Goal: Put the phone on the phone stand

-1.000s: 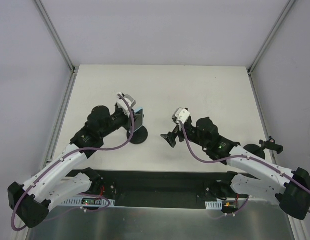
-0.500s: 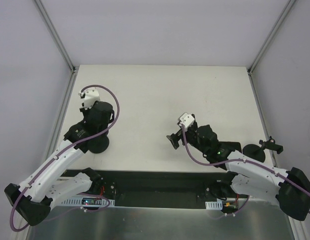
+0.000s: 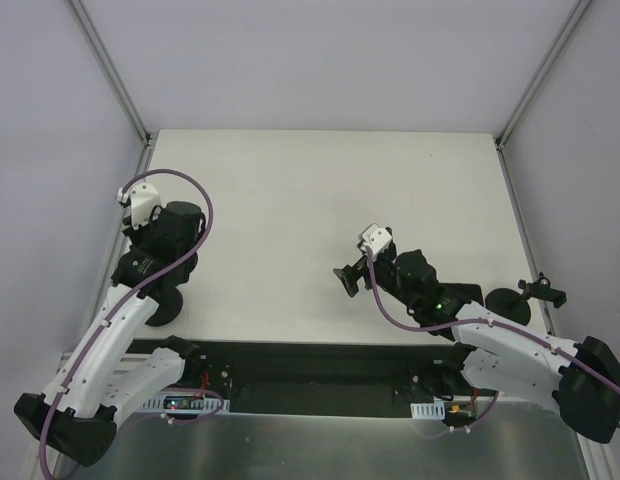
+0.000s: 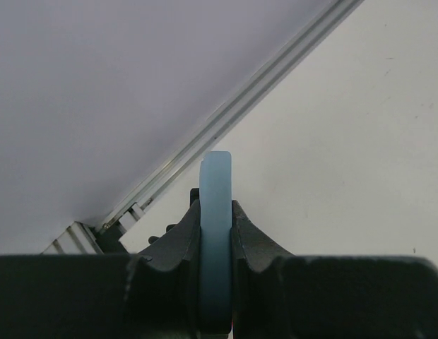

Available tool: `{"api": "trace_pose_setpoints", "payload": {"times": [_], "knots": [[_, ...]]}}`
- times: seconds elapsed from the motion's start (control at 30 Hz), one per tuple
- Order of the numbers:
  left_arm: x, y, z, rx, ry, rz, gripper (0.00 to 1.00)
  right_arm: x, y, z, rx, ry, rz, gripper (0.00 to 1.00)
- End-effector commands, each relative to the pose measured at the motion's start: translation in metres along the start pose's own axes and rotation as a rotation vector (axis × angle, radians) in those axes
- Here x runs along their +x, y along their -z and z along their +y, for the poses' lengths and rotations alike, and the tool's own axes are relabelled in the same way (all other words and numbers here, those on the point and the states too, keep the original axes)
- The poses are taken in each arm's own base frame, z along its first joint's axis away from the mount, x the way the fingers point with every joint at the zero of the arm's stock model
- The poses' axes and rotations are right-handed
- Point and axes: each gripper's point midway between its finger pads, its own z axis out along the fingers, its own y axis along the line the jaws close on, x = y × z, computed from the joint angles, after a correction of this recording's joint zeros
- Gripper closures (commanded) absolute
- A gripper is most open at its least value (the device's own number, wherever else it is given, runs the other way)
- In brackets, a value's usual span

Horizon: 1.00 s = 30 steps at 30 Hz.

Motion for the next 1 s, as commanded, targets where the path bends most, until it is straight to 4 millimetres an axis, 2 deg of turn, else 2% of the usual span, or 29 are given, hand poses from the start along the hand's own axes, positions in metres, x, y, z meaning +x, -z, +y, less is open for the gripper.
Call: {"api": "trace_pose_setpoints", "payload": {"times": [0.0,0.2,0.3,0.33,0.4,0.43,0.47,0.5,0.57,0.8,0.83,0.97], "knots": [[-0.036,0.003,0.022,-0.111,0.025,-0.081,1.0,-0.021,0.001,-0.003,0.012,-0.03,-0.078,0.0],[-0.032,0.001,0.006,-0.049,0.042,-0.05,1.0,-0.02,0.003,-0.006,0.026,-0.028,-0.08,0.0],[-0.027,0.005,-0.035,0.177,0.002,0.008,1.0,-0.021,0.004,-0.005,0.025,-0.026,-0.083,0.0],[-0.017,0.014,-0.061,0.346,-0.044,0.046,1.0,-0.021,0.003,-0.006,0.025,-0.025,-0.085,0.0],[-0.027,0.029,-0.083,0.526,-0.019,-0.005,1.0,-0.021,0.004,-0.005,0.024,-0.023,-0.084,0.0],[-0.02,0.035,-0.093,0.612,-0.062,-0.017,1.0,-0.021,0.004,-0.006,0.025,-0.023,-0.082,0.0],[-0.018,0.05,-0.109,0.751,-0.078,-0.029,1.0,-0.02,0.004,-0.005,0.025,-0.023,-0.08,0.0],[-0.026,0.061,-0.114,0.823,-0.062,-0.071,1.0,-0.021,0.004,-0.005,0.025,-0.021,-0.082,0.0],[-0.026,0.079,-0.125,0.954,-0.104,-0.088,1.0,-0.021,0.004,-0.006,0.028,-0.02,-0.082,0.0],[-0.018,0.103,-0.145,1.097,-0.079,0.038,1.0,-0.018,0.002,-0.007,0.031,-0.018,-0.072,0.01],[-0.011,0.106,-0.145,1.09,-0.085,0.082,1.0,-0.018,0.002,-0.006,0.029,-0.018,-0.071,0.0],[-0.004,0.114,-0.141,1.085,-0.225,0.042,1.0,-0.017,0.001,-0.005,0.026,-0.016,-0.067,0.01]]}}
